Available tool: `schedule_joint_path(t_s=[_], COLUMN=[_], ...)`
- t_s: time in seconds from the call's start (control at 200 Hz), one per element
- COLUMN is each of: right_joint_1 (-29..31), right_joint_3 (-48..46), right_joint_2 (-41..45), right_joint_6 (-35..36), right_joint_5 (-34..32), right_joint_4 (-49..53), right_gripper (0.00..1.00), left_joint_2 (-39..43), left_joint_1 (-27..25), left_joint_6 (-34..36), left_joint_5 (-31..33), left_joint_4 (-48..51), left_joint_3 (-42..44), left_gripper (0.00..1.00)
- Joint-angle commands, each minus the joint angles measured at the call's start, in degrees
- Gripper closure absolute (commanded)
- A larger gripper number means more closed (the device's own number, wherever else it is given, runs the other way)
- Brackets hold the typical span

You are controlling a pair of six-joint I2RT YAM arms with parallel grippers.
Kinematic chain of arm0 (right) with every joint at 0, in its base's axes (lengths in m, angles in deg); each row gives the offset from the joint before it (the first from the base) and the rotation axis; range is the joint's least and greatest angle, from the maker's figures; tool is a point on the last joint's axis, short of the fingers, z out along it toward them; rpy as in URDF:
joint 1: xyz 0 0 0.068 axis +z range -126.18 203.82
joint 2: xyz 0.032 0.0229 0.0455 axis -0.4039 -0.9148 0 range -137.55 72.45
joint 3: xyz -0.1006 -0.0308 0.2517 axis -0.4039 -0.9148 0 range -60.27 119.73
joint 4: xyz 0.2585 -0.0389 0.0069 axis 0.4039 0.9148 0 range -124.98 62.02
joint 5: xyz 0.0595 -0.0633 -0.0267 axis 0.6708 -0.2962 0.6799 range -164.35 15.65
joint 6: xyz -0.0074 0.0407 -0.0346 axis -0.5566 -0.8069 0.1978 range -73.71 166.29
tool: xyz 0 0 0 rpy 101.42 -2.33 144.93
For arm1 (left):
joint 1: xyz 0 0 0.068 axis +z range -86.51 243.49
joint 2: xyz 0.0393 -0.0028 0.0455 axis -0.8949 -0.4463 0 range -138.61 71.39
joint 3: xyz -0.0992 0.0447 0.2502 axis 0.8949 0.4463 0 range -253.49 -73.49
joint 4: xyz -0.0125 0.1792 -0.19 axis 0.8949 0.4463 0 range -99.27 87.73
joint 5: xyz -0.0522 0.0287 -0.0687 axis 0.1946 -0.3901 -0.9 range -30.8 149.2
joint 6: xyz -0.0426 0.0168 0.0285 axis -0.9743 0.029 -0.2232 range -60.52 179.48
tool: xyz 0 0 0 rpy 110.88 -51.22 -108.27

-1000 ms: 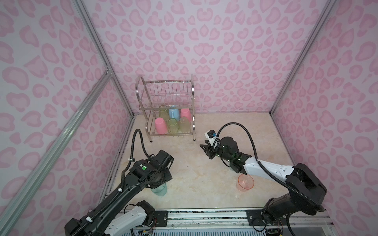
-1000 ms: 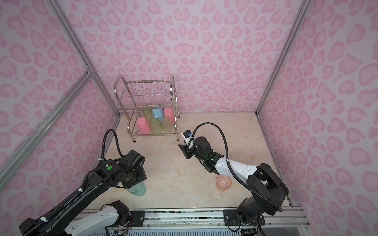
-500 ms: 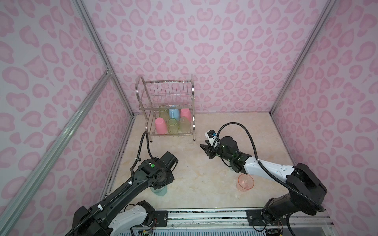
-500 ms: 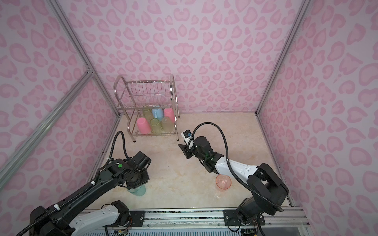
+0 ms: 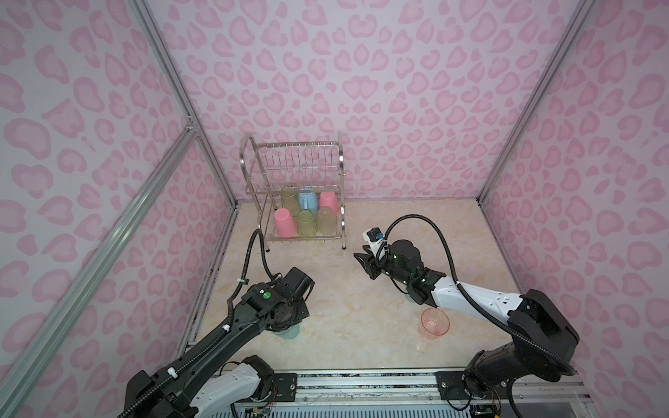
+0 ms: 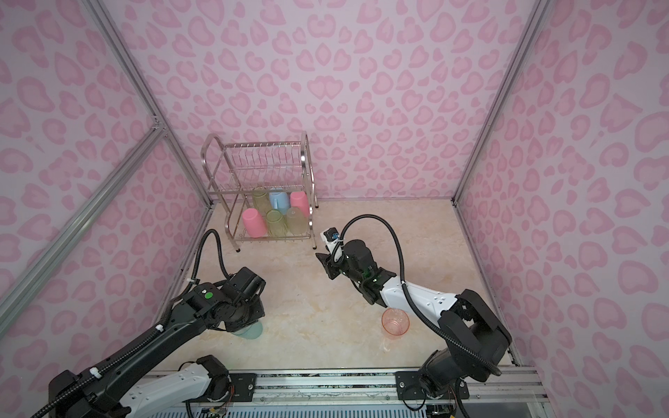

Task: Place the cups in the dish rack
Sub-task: 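Close the left gripper on the teal frosted cup and lift it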

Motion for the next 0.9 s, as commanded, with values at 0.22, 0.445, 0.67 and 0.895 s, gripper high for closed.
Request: schedule_joint_path(t_s=[0.22, 0.445, 0.67, 0.895], right_joint_1=[-0.03, -0.98, -3.51, -6.21], right_joint_3=[4.22, 7.16, 7.62, 5.91], right_joint_2=[1.01, 1.91, 2.10, 3.27], right_joint_6=[-6.52, -14.44, -18.72, -18.10], right_joint_5=[-1.84, -1.12, -0.57, -1.85], right_joint_4=[4.07, 6.11, 8.65, 10.26], right_gripper=[0.57, 0.53, 0.53, 0.53], left_joint_2=[5.41, 3.62, -7.13, -15.88], left_joint_1=[5.03, 16.05, 17.19, 11.01], left_joint_6=[8.48, 6.40, 11.23, 18.44], left_joint_5=[-9.53, -26.89, -27.84, -18.41], left_joint_4=[-13.72, -32.28, -28.14, -17.13], left_joint_3=[-6.35, -2.30, -10.30, -17.93], left_gripper=[0.96, 0.97, 0.97, 0.97])
